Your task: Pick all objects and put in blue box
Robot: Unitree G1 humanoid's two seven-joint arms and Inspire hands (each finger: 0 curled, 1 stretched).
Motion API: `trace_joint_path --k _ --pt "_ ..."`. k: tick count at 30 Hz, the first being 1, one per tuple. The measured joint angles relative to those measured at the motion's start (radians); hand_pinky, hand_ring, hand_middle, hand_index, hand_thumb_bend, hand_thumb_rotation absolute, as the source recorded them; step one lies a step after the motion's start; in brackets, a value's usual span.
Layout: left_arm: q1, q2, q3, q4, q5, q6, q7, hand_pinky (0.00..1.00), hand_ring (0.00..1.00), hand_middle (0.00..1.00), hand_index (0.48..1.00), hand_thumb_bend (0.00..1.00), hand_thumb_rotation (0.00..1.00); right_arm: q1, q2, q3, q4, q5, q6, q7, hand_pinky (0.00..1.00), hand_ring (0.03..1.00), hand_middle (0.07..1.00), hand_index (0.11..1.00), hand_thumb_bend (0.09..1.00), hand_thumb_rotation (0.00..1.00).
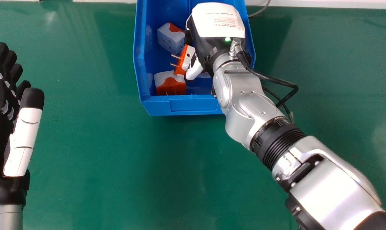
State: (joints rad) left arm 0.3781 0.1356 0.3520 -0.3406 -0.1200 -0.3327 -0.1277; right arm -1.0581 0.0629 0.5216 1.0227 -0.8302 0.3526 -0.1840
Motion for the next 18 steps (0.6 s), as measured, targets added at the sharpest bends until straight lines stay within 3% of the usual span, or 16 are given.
trace_joint_path --k 13,15,18 --pt "-0.003 0.003 0.0 0.0 0.001 0.0 -0.001 0.97 0.99 0.99 0.984 0.74 0.87 0.0 -0.001 -0.013 0.004 0.076 -0.04 -0.027 0.2 0.376 0.497 0.507 0.51 0.0" --pt "-0.003 0.003 0.0 0.0 0.001 0.0 -0.001 0.97 0.98 0.99 0.984 0.74 0.87 0.0 -0.001 -0.02 0.002 0.09 -0.036 -0.025 0.24 0.399 0.507 0.503 0.508 0.03" --pt "-0.003 0.003 0.0 0.0 0.001 0.0 -0.001 0.97 0.98 0.99 0.984 0.74 0.87 0.0 0.001 -0.027 -0.002 0.114 -0.026 -0.025 0.37 0.51 0.593 0.572 0.57 0.25"
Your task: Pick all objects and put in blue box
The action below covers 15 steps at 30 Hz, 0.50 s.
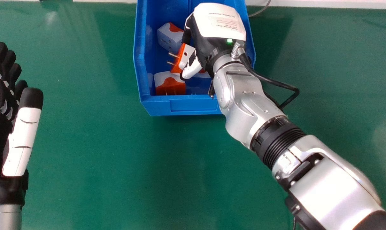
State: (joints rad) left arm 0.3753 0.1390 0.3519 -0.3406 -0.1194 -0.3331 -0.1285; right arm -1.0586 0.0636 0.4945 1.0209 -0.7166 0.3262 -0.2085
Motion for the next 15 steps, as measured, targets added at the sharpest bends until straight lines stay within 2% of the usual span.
trace_joint_path --k 2,6,15 --pt "0.0 0.0 -0.001 0.0 0.0 -0.001 0.0 0.97 0.98 0.99 0.984 0.74 0.87 0.0 0.001 0.0 -0.002 0.002 0.015 0.002 0.43 0.557 0.627 0.603 0.603 0.35" --pt "0.0 0.0 -0.003 0.0 0.001 -0.002 0.0 0.97 0.98 0.99 0.986 0.75 0.87 -0.001 0.001 0.005 -0.011 0.002 0.026 -0.001 0.48 0.615 0.673 0.642 0.64 0.43" --pt "0.0 -0.001 -0.003 0.0 -0.001 -0.003 0.0 0.98 0.99 1.0 0.984 0.74 0.87 -0.003 0.001 0.026 -0.033 0.0 0.075 0.026 0.56 0.701 0.762 0.723 0.663 0.52"
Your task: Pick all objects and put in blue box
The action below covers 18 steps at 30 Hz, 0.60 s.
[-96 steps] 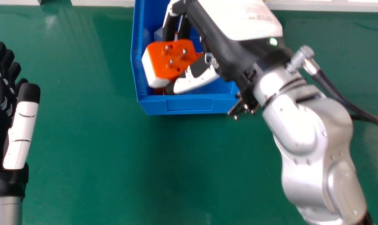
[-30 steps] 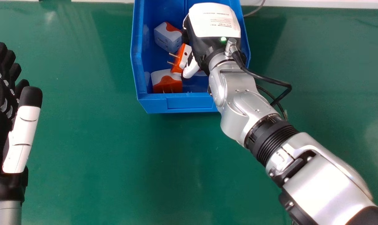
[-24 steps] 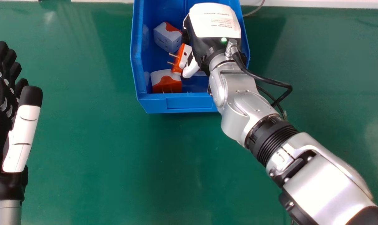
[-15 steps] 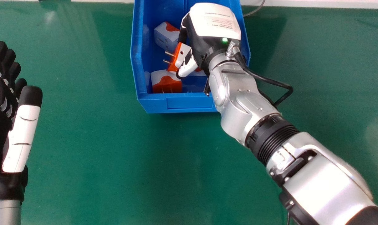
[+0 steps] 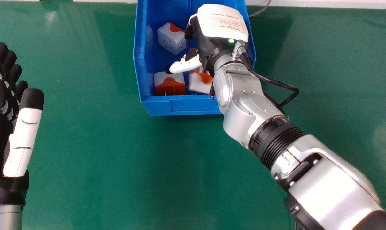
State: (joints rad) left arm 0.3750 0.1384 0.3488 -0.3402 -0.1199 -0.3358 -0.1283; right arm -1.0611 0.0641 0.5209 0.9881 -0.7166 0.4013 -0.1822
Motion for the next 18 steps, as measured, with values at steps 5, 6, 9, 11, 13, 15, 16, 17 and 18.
trace_joint_path --k 5,6,9,11,13,15,16,17,18 --pt "0.001 -0.001 0.0 0.0 -0.001 0.0 -0.001 0.98 0.99 1.0 0.987 0.74 0.86 0.0 -0.008 0.032 -0.01 -0.007 0.003 0.012 0.6 0.742 0.803 0.762 0.669 0.54" --pt "0.001 -0.001 0.0 0.0 -0.001 0.0 -0.001 0.98 0.99 1.0 0.988 0.74 0.86 0.0 -0.009 0.038 -0.011 -0.008 0.003 0.013 0.6 0.746 0.808 0.767 0.67 0.55" --pt "0.001 -0.002 0.0 0.0 -0.001 0.0 0.0 0.98 0.99 1.0 0.99 0.73 0.86 0.0 -0.013 0.041 -0.018 -0.008 0.003 0.013 0.61 0.757 0.818 0.774 0.677 0.55" --pt "0.001 -0.003 0.0 0.0 0.0 0.0 0.001 0.98 0.99 1.0 0.993 0.74 0.86 0.0 -0.015 0.041 -0.021 -0.008 0.003 0.013 0.61 0.758 0.818 0.771 0.679 0.56" --pt "0.001 -0.003 0.0 0.0 0.0 0.0 0.001 0.99 0.99 1.0 0.993 0.74 0.86 0.0 -0.02 0.041 -0.031 -0.007 0.003 0.013 0.61 0.755 0.816 0.767 0.682 0.56" --pt "0.001 -0.003 0.0 0.0 0.0 0.0 0.0 0.99 0.99 1.0 0.992 0.74 0.86 0.001 -0.024 0.035 -0.054 -0.003 0.006 0.013 0.61 0.754 0.815 0.768 0.689 0.54" --pt "0.001 -0.003 0.0 0.0 0.0 0.0 0.001 0.99 0.99 1.0 0.992 0.74 0.86 0.001 -0.025 0.03 -0.065 -0.002 0.008 0.013 0.61 0.754 0.815 0.768 0.689 0.54" --pt "0.001 -0.003 0.0 0.0 0.001 0.0 0.001 0.99 0.99 1.0 0.992 0.74 0.86 0.001 -0.026 0.026 -0.079 0.0 0.013 0.015 0.61 0.755 0.815 0.768 0.688 0.53" --pt "0.002 -0.004 -0.001 0.0 0.001 0.0 0.002 0.99 0.99 1.0 0.993 0.74 0.87 0.001 -0.027 0.025 -0.092 0.0 0.021 0.019 0.62 0.759 0.819 0.771 0.686 0.53"
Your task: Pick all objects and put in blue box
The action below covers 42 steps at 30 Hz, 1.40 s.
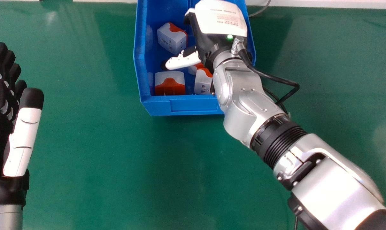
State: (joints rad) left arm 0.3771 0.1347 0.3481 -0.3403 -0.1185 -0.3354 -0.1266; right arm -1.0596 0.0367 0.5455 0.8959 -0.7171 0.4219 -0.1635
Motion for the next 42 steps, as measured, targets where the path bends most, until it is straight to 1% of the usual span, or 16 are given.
trace_joint_path --k 8,12,15,17,20,22,25,28,31,33,34,36,39,40,41,42 --pt "-0.001 -0.001 -0.008 0.0 0.003 -0.001 0.002 0.97 0.99 1.0 0.991 0.76 0.88 0.017 -0.03 -0.003 -0.126 0.0 0.015 0.044 0.63 0.772 0.834 0.791 0.657 0.5" --pt "-0.002 -0.005 -0.013 -0.001 0.013 -0.002 0.017 0.97 0.99 1.0 0.989 0.76 0.87 0.053 -0.05 -0.01 -0.244 -0.001 0.055 0.075 0.62 0.766 0.837 0.813 0.64 0.48" --pt "-0.009 -0.008 -0.021 0.001 0.01 -0.004 0.018 0.97 0.99 0.99 0.989 0.76 0.87 0.1 -0.07 -0.011 -0.362 -0.005 0.081 0.107 0.61 0.764 0.839 0.82 0.635 0.47" --pt "-0.015 -0.008 -0.026 0.004 0.008 -0.007 0.018 0.96 0.98 0.99 0.986 0.76 0.86 0.134 -0.088 -0.01 -0.453 -0.013 0.094 0.129 0.58 0.739 0.821 0.832 0.62 0.47" --pt "-0.023 -0.008 -0.03 0.006 0.006 -0.006 0.018 0.96 0.98 0.99 0.987 0.76 0.86 0.202 -0.128 -0.004 -0.626 -0.047 0.113 0.175 0.56 0.722 0.811 0.844 0.608 0.49" --pt "-0.031 -0.008 -0.033 0.015 -0.001 -0.006 0.017 0.96 0.98 0.99 0.988 0.77 0.85 0.261 -0.158 0.001 -0.75 -0.081 0.128 0.214 0.56 0.724 0.814 0.858 0.592 0.5" --pt "-0.04 -0.011 -0.041 0.041 -0.009 -0.009 0.016 0.95 0.97 0.98 0.981 0.75 0.82 0.373 -0.202 0.003 -0.938 -0.125 0.131 0.236 0.58 0.74 0.818 0.86 0.552 0.53" --pt "-0.043 -0.012 -0.049 0.063 -0.008 -0.013 0.017 0.94 0.96 0.97 0.974 0.72 0.81 0.503 -0.227 -0.001 -1.122 -0.157 0.13 0.256 0.59 0.745 0.812 0.84 0.53 0.51" --pt "-0.044 -0.012 -0.056 0.064 0.001 -0.014 0.018 0.93 0.96 0.96 0.969 0.69 0.82 0.638 -0.244 -0.02 -1.301 -0.155 0.127 0.29 0.61 0.763 0.821 0.836 0.498 0.48" --pt "-0.041 -0.012 -0.062 0.064 0.004 -0.015 0.019 0.92 0.95 0.96 0.964 0.68 0.82 0.743 -0.24 -0.051 -1.421 -0.131 0.111 0.293 0.61 0.771 0.826 0.828 0.474 0.44" --pt "-0.039 -0.013 -0.064 0.064 0.009 -0.019 0.021 0.91 0.95 0.96 0.962 0.67 0.82 0.8 -0.236 -0.07 -1.484 -0.107 0.096 0.293 0.61 0.773 0.827 0.824 0.466 0.43" --pt "-0.036 -0.016 -0.067 0.065 0.022 -0.034 0.023 0.9 0.95 0.96 0.959 0.66 0.82 0.903 -0.233 -0.103 -1.585 -0.066 0.052 0.286 0.61 0.772 0.826 0.819 0.455 0.42" --pt "-0.038 -0.022 -0.07 0.08 0.039 -0.061 0.027 0.89 0.94 0.95 0.952 0.66 0.81 1.055 -0.219 -0.15 -1.675 0.009 -0.024 0.254 0.61 0.776 0.831 0.822 0.422 0.44" --pt "-0.035 -0.026 -0.069 0.086 0.042 -0.072 0.029 0.89 0.94 0.95 0.952 0.66 0.81 1.114 -0.218 -0.165 -1.69 0.039 -0.064 0.23 0.61 0.776 0.831 0.822 0.422 0.44" --pt "-0.033 -0.028 -0.069 0.096 0.044 -0.082 0.032 0.87 0.93 0.94 0.951 0.65 0.8 1.185 -0.217 -0.186 -1.692 0.078 -0.121 0.198 0.62 0.783 0.838 0.828 0.41 0.48" --pt "-0.029 -0.028 -0.068 0.101 0.046 -0.089 0.035 0.87 0.93 0.94 0.951 0.65 0.8 1.225 -0.216 -0.197 -1.688 0.099 -0.151 0.182 0.62 0.783 0.838 0.828 0.41 0.48"
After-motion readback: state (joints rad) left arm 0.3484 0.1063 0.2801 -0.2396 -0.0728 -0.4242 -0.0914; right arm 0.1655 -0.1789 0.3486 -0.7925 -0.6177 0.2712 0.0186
